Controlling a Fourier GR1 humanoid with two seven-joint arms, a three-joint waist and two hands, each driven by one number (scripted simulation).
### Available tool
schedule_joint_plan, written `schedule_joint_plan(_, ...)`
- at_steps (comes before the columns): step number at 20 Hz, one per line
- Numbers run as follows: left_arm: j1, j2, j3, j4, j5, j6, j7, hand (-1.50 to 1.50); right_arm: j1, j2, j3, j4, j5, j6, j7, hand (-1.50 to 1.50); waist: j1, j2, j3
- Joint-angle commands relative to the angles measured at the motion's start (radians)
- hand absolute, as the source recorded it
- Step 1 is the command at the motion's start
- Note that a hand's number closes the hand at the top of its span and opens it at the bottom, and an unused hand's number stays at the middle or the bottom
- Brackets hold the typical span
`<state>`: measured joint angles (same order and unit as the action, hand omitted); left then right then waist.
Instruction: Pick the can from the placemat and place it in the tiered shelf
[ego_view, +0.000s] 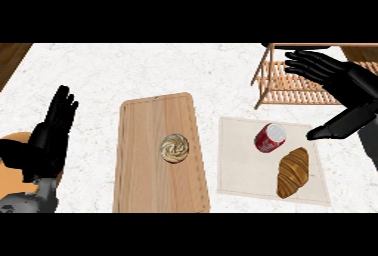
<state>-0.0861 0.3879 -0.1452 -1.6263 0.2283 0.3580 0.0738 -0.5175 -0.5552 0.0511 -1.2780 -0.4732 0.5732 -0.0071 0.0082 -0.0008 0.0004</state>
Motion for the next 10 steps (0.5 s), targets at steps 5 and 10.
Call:
schedule_joint_plan(5, 0.002, 0.005, 0.009, -0.049, 0.008, -0.002, 0.042, 0.0, -0.114, -0.198, 0.134, -0.203, 0.212, 0.138, 0.124, -1.5, -0.004, -0.009, -0.002)
schedule_joint_plan(10, 0.034, -0.018, -0.01, -0.042, -0.018, 0.014, 0.022, 0.0, -0.163, -0.253, 0.218, -0.355, 0.401, 0.118, 0.219, -1.5, -0.009, -0.009, -0.002)
